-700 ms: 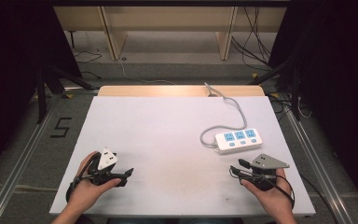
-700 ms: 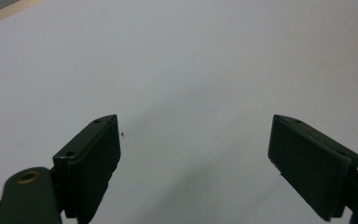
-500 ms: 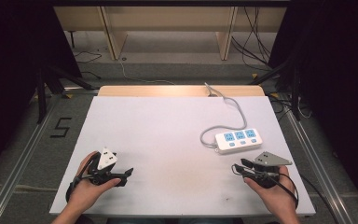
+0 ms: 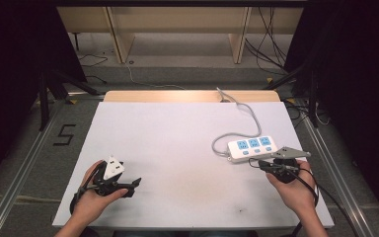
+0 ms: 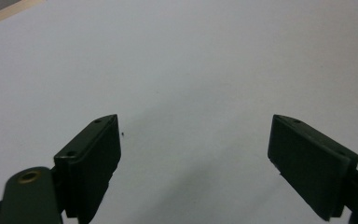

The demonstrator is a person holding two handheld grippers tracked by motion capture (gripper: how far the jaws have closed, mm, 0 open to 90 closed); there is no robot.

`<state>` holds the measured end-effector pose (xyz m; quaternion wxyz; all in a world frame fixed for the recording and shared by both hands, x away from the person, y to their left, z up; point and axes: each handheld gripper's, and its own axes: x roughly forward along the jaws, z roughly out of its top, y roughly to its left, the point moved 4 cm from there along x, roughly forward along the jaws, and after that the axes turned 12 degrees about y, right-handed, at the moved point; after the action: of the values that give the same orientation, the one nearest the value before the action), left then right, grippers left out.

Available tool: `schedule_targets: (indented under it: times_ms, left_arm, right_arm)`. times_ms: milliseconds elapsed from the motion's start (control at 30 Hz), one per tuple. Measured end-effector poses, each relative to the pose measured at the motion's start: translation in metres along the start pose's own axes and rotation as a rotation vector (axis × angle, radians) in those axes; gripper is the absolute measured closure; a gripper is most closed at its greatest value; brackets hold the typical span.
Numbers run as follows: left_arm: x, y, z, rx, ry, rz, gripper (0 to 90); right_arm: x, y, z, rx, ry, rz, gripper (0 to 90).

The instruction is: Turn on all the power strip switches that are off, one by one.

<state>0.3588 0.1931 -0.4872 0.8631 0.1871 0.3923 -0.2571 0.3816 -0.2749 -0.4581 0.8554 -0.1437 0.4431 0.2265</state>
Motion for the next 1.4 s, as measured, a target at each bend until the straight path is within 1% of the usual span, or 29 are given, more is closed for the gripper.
schedule_targets:
  times_ms: [33,67,200,233,300,333,633,700,833,1000,1133,1400]
  left_arm:
    - [0.0,0.0,0.0,0.0,0.0,0.001,17.0]
    - [-0.001,0.001,0.0,0.003,0.0,0.005,17.0]
    - [-0.001,0.002,0.0,-0.009,-0.004,0.006,17.0]
    - [-0.001,0.002,0.0,-0.009,-0.005,0.006,17.0]
    - [-0.001,0.002,0.0,-0.009,-0.006,0.007,17.0]
    - [-0.001,0.002,0.0,-0.009,-0.009,0.007,17.0]
    - [-0.001,0.002,0.0,-0.008,-0.008,0.008,17.0]
    - [-0.001,0.002,0.0,-0.008,-0.007,0.008,17.0]
    - [-0.001,0.002,0.0,-0.007,-0.007,0.008,17.0]
    - [-0.001,0.001,0.0,-0.007,-0.007,0.008,17.0]
    - [-0.001,0.001,0.0,-0.006,-0.008,0.008,17.0]
    - [-0.001,0.001,0.0,-0.005,-0.008,0.008,17.0]
  right_arm:
    - [0.0,0.0,0.0,0.0,0.0,0.0,90.0]
    - [0.0,-0.003,0.005,0.001,0.011,-0.004,90.0]
    - [-0.001,-0.009,0.015,-0.001,0.028,-0.017,90.0]
    - [-0.001,-0.009,0.015,-0.001,0.028,-0.017,90.0]
    - [-0.002,-0.013,0.019,0.002,0.039,-0.02,90.0]
    - [-0.002,-0.016,0.023,0.008,0.053,-0.024,90.0]
    - [-0.002,-0.026,0.033,0.024,0.092,-0.032,90.0]
    - [0.0,-0.03,0.035,0.037,0.1,-0.032,90.0]
    - [0.002,-0.031,0.037,0.042,0.107,-0.027,90.0]
    - [0.009,-0.03,0.044,0.026,0.13,-0.017,90.0]
    - [0.011,-0.03,0.049,0.026,0.134,-0.012,90.0]
    - [0.016,-0.028,0.057,0.016,0.166,-0.006,90.0]
